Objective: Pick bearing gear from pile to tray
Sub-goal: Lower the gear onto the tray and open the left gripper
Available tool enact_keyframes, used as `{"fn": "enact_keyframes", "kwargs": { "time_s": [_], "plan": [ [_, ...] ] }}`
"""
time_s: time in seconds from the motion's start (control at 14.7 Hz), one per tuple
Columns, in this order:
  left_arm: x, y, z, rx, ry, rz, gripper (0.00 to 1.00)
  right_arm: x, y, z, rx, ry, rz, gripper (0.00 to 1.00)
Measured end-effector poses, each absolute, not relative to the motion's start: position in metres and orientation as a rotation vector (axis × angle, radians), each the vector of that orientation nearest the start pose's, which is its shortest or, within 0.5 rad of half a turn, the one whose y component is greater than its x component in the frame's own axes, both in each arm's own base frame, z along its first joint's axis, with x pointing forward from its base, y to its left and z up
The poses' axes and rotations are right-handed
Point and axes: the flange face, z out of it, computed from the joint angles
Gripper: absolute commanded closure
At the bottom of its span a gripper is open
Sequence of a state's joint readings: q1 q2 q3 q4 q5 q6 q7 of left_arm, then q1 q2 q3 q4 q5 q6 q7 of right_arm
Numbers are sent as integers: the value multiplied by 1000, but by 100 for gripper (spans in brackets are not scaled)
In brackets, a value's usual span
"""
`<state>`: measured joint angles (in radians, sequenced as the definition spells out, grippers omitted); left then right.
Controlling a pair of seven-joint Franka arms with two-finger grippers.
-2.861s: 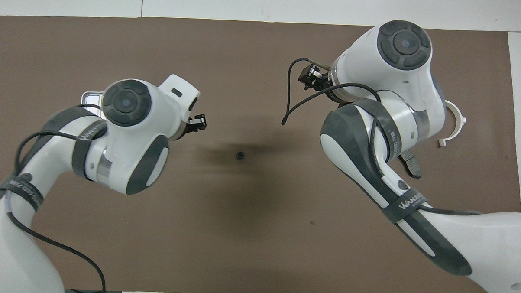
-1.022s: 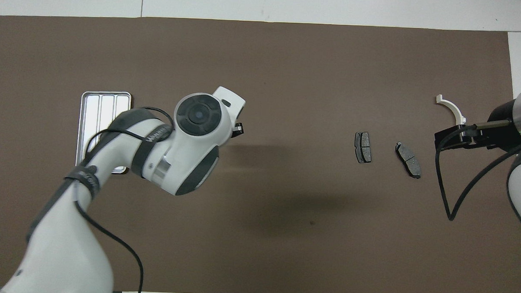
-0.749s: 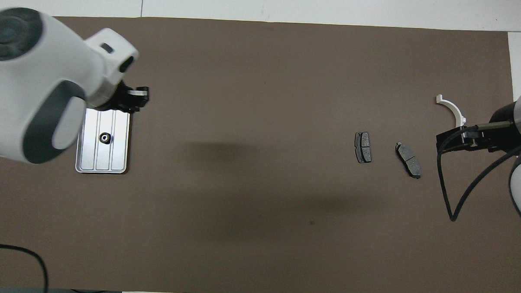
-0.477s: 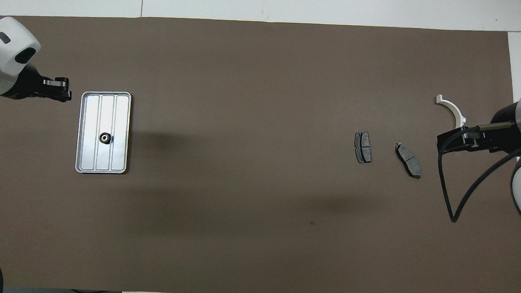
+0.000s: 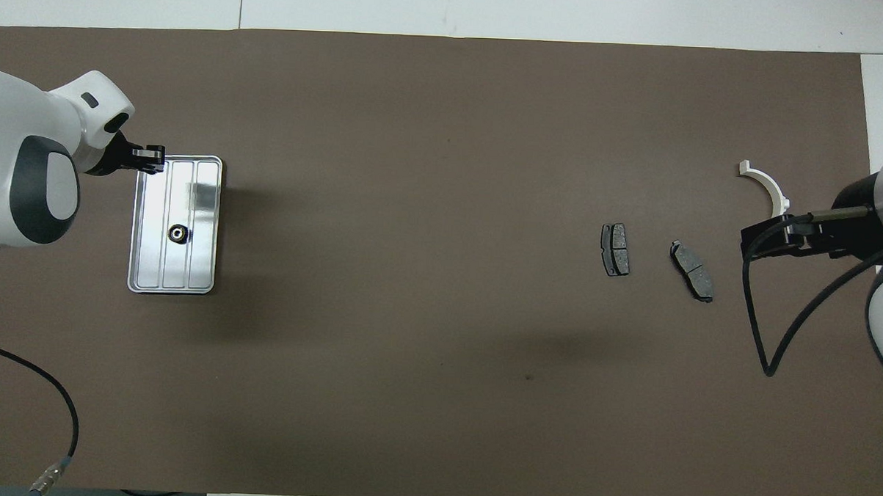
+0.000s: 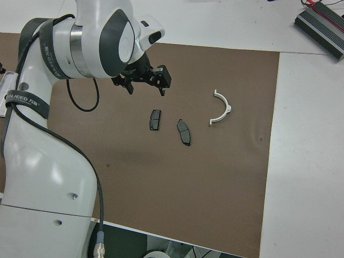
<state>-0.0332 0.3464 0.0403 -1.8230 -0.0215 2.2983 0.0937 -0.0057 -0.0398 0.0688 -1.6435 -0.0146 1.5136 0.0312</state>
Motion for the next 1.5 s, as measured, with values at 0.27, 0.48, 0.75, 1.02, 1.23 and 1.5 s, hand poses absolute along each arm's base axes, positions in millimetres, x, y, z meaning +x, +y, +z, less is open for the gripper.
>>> {"fn": "enact_keyframes", "kwargs": {
  "time_s": [0.27,0.48,0.75,1.02,1.23,1.5],
  "plan": [
    [641,2,336,-3129,120,-204,100,533,32,607,-3159,-47,141,0],
    [630,2,313,-3126,108,-236,100,533,32,607,-3160,-47,141,0],
    [623,0,300,-3127,100,-235,100,533,32,608,-3160,-45,140,0],
    [621,0,299,-3125,98,-254,83,533,33,608,-3160,-46,139,0],
    [620,0,299,-3124,99,-260,12,533,33,608,-3160,-46,137,0],
    [622,-18,301,-3124,141,-280,0,534,34,609,-3160,-47,126,0]
  ]
}}
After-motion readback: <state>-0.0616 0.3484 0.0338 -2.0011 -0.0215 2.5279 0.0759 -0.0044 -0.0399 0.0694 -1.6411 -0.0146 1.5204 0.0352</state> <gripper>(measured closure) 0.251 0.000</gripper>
